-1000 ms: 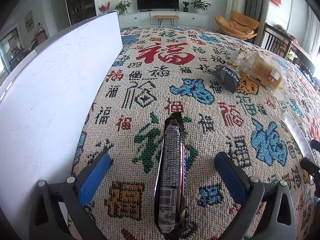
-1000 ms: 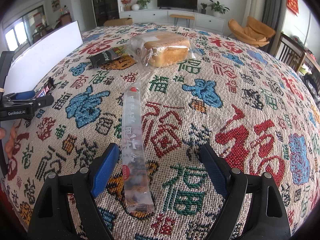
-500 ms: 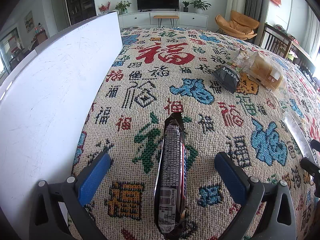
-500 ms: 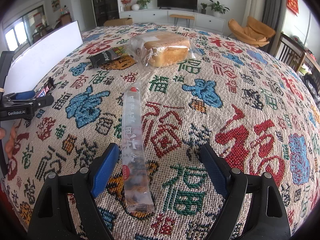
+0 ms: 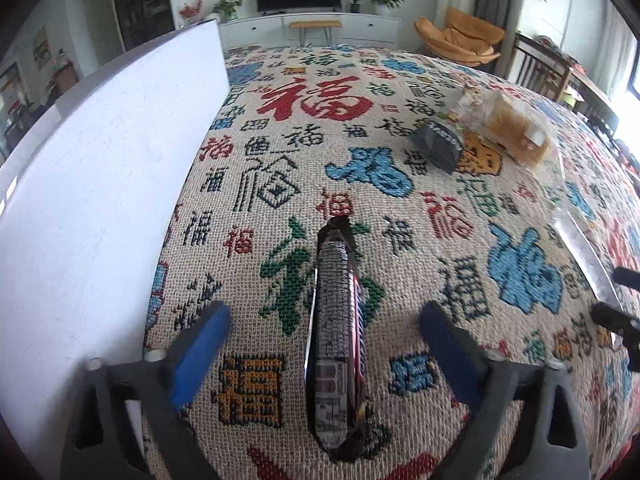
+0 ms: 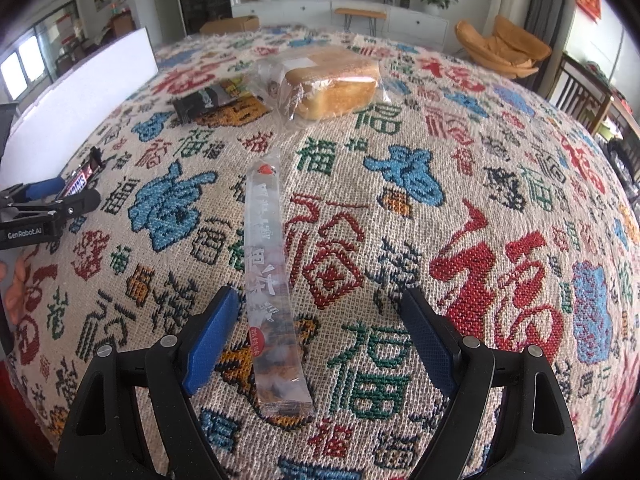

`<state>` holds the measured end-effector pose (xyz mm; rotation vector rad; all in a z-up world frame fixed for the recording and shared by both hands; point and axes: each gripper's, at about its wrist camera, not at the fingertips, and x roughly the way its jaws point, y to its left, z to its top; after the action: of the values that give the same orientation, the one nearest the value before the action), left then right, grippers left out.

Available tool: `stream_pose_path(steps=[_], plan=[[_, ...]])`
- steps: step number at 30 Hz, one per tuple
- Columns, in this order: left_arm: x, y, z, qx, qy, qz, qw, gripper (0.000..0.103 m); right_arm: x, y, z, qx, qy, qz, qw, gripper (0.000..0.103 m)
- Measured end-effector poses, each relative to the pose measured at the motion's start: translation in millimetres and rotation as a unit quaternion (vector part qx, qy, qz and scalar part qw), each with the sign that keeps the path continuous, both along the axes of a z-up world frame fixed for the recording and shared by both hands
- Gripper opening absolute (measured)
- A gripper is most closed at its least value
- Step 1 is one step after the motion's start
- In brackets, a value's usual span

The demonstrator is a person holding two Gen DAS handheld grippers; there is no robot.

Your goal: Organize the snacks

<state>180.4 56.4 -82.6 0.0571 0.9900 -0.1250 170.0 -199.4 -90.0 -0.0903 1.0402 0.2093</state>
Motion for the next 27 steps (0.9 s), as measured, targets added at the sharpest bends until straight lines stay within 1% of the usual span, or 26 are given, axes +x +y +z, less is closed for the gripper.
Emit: stream_pose_path(steps=[1,2,3,4,5,6,8,11,16,18,20,22,24,25,27], plan=[[-2,-2,4,0.000,-0.002,-0.009,1.0000,0.055,5,2,2,0.005,0.018,0.003,1.000,0.086],[-3,-4,7,-0.004,0.003,-0.018,0.9998,0.021,10,4,4,0.021,0.030,0.007,0.999,0.083],[-3,-5,9,-0.004,0.010,-0.019,0.9998,0.017,12,4,6,0.041,0.033,0.012,0.999,0.082],[-5,-5,11,-0.019,0.017,-0.022,0.9994,0.017,13,6,6,0.048,0.034,0.015,0.998,0.060],[-8,-4,14,-0.034,0.017,-0.024,0.9990,0.017,14,8,7,0.023,0.028,0.009,0.999,0.030],[-14,-5,19,-0.044,0.012,-0.025,0.9987,0.017,14,10,8,0.018,0.028,0.016,0.999,0.021],[-26,-7,28,-0.062,0.003,-0.027,0.9977,0.017,12,5,12,0.049,0.037,0.004,0.998,0.019],[-46,-9,40,-0.105,-0.001,-0.030,0.9940,0.017,2,-7,23,0.099,0.031,-0.011,0.995,0.019],[-77,-7,72,-0.161,-0.015,-0.034,0.9862,0.017,-12,-15,52,0.160,0.016,-0.007,0.987,0.019],[-87,-2,89,-0.185,-0.024,-0.036,0.9818,0.017,-13,-11,67,0.176,0.005,0.001,0.984,0.007],[-95,4,105,-0.208,-0.034,-0.038,0.9768,0.017,-13,-4,85,0.202,-0.006,0.012,0.979,0.007],[-102,12,118,-0.219,-0.043,-0.033,0.9743,0.017,-12,7,103,0.201,-0.024,0.026,0.979,0.007],[-106,21,127,-0.228,-0.051,-0.028,0.9720,0.017,-9,17,110,0.194,-0.033,0.038,0.980,0.007],[-108,26,130,-0.229,-0.053,-0.025,0.9717,0.017,-5,19,110,0.195,-0.026,0.042,0.980,0.007],[-114,35,136,-0.227,-0.061,-0.018,0.9718,0.017,3,14,104,0.203,0.001,0.035,0.979,0.010]])
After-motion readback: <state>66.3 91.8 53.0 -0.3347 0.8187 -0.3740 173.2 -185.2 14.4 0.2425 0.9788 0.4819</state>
